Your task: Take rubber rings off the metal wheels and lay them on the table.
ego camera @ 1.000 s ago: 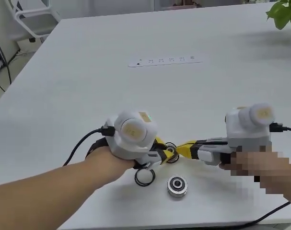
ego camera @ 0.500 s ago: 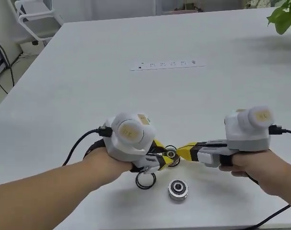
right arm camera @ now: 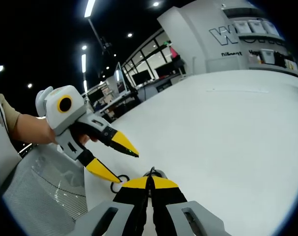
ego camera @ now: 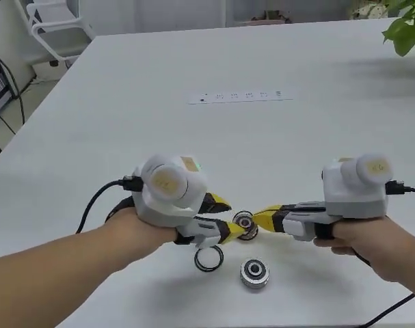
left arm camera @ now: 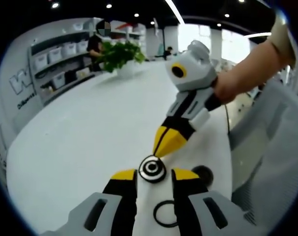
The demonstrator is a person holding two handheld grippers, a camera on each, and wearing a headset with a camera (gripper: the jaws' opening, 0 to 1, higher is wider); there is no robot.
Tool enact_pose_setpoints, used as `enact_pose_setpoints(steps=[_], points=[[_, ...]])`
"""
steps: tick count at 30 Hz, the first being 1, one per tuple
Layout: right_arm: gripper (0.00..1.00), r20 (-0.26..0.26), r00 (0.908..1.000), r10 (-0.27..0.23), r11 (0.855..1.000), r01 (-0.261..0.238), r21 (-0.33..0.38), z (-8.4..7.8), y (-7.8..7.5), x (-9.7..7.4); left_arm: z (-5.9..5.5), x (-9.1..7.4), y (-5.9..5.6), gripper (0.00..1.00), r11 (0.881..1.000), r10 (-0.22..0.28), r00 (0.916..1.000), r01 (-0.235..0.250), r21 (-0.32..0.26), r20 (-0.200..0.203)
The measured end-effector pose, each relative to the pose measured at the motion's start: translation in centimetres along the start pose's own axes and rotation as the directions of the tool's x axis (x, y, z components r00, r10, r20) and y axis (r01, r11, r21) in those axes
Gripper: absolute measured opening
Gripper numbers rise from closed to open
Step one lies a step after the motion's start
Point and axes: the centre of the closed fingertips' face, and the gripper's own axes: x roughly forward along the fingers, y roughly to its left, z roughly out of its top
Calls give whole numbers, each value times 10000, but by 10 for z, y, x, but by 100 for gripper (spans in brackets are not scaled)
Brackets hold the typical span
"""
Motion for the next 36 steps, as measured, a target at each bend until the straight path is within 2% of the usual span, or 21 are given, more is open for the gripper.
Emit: enact_pose_setpoints(steps=[22,25,36], points=[[0,-24,9998,213,9996,-213,-210,7,11,-1,2,-46,-4,42,9998,82,9991,-76,-163,410],[0,96,9996,259,9995,-257,-166,12,14,0,1,-52,-5,44,9998,94,9989,-86,-187,453],[0,35,9992,410,9988,-409,-252,15,24,2,-7,-75,-4,50,9988,313,9979,-290,-399,568]])
